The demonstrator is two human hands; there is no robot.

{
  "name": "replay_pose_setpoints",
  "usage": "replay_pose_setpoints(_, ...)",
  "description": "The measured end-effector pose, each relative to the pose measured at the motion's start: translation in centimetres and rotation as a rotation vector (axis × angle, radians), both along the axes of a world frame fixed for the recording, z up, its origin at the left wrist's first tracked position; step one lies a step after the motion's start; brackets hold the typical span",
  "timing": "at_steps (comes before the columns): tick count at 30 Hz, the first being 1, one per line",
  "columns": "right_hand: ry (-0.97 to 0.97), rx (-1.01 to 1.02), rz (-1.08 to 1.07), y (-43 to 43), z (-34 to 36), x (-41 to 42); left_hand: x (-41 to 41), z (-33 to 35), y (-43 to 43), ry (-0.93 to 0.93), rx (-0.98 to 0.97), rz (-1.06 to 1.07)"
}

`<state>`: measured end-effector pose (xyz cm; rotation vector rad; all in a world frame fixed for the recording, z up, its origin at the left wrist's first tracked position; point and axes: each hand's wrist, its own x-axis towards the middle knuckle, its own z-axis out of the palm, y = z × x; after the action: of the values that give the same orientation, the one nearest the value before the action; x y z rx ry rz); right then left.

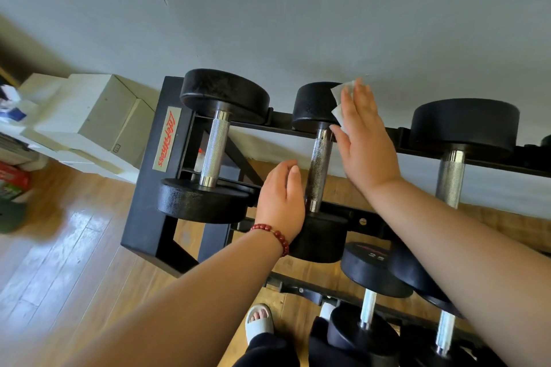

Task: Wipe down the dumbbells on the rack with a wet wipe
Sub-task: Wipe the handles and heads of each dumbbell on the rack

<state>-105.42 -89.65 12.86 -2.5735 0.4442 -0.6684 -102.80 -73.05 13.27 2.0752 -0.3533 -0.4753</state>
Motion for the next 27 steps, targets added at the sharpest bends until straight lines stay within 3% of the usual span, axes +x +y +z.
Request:
replay_pose_setpoints(11,0.107,-0.029,0.173,10.4,-2.9,-8.9,-1.8,-2.4,6.4,0.119,-0.023,-0.21)
replay_pose_setpoints(17,0.158,-0.212,0.171,12.7,-3.7,-10.8,-1.8,-2.4,8.4,0.118,-0.016,-0.339)
replay_pose_setpoints(27,0.233,-0.299,0.044,16.1,-4.8,-12.3,0.0,-1.7,9.8,0.009,0.11,-0.575)
